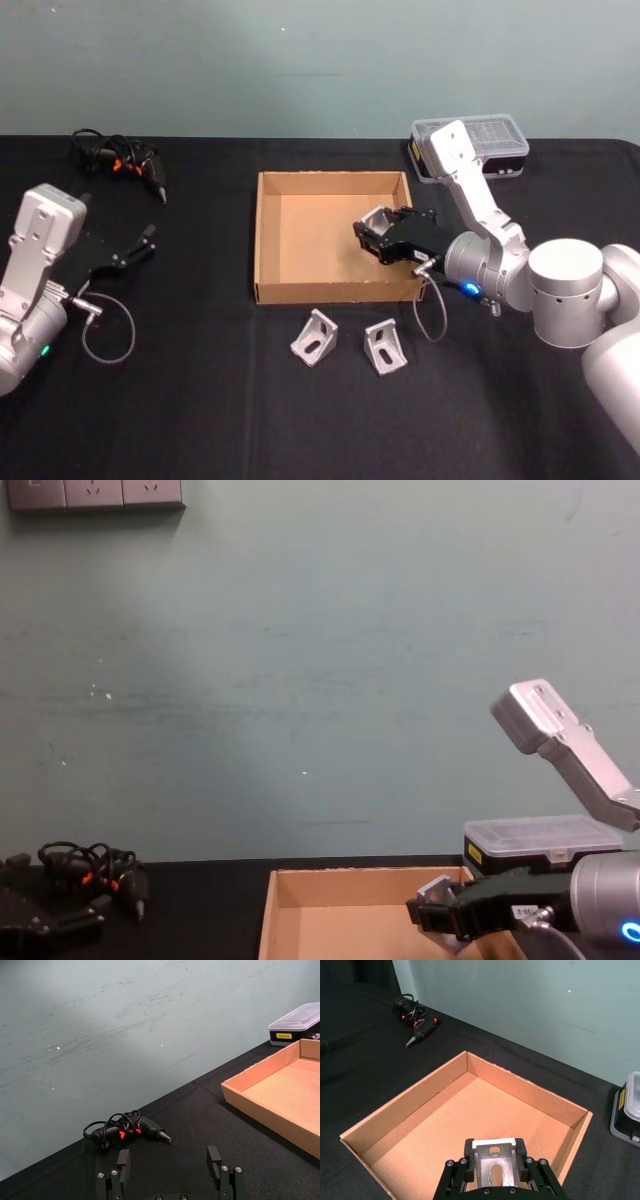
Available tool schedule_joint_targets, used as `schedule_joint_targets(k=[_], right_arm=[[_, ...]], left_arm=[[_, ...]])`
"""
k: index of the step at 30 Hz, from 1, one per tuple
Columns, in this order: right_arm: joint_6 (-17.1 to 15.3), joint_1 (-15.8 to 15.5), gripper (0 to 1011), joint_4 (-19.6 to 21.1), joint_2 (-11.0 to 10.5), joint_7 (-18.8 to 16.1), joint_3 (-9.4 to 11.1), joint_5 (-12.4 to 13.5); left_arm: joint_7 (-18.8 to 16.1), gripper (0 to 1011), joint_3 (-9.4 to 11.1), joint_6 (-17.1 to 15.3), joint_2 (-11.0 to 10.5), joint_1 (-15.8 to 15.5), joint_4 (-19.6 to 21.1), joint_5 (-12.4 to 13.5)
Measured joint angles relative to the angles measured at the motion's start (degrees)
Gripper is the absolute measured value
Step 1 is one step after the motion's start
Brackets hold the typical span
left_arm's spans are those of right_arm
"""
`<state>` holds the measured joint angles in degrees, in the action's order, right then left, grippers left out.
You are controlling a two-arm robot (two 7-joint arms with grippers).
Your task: Use one hand to pick up the angle iron from the table and place it into the box.
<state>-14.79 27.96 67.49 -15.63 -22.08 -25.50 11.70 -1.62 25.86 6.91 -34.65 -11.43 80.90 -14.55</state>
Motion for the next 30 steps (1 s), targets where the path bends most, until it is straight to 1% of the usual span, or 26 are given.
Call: schedule_joint_targets(k=[11, 19, 20, 21, 23, 24, 25, 26, 28, 29, 30], right_arm=[[-1.0, 0.6, 469, -1.0, 0.5, -0.6, -0.3, -1.2], [-1.5, 0.6, 470, -1.0, 0.5, -0.8, -0.1, -1.7], [-1.6, 0.6, 481, -0.9, 0.5, -0.9, -0.1, -1.7], [-1.6, 0.6, 524, -0.9, 0.5, -0.9, -0.1, -1.7], [-1.7, 0.6, 563, -0.9, 0.5, -0.9, 0.0, -1.8], [-1.8, 0.5, 618, -0.9, 0.5, -1.0, 0.0, -1.9], [-1.9, 0.5, 618, -0.9, 0.5, -1.0, 0.0, -1.9], [-1.9, 0.5, 659, -0.9, 0.5, -1.0, 0.0, -2.0], [-2.0, 0.4, 698, -0.7, 0.5, -1.0, 0.1, -2.1], [-2.0, 0.4, 755, -0.6, 0.5, -1.0, 0.2, -2.1], [-2.0, 0.3, 774, -0.4, 0.4, -1.0, 0.2, -2.1]], left_arm=[[0.0, 1000, 0.0, 0.0, 0.0, 0.0, 0.0, 0.0], [0.0, 1000, 0.0, 0.0, 0.0, 0.0, 0.0, 0.0], [0.0, 1000, 0.0, 0.0, 0.0, 0.0, 0.0, 0.0], [0.0, 1000, 0.0, 0.0, 0.0, 0.0, 0.0, 0.0], [0.0, 1000, 0.0, 0.0, 0.0, 0.0, 0.0, 0.0], [0.0, 1000, 0.0, 0.0, 0.0, 0.0, 0.0, 0.0], [0.0, 1000, 0.0, 0.0, 0.0, 0.0, 0.0, 0.0], [0.0, 1000, 0.0, 0.0, 0.0, 0.0, 0.0, 0.0], [0.0, 1000, 0.0, 0.0, 0.0, 0.0, 0.0, 0.0], [0.0, 1000, 0.0, 0.0, 0.0, 0.0, 0.0, 0.0], [0.0, 1000, 0.0, 0.0, 0.0, 0.0, 0.0, 0.0]])
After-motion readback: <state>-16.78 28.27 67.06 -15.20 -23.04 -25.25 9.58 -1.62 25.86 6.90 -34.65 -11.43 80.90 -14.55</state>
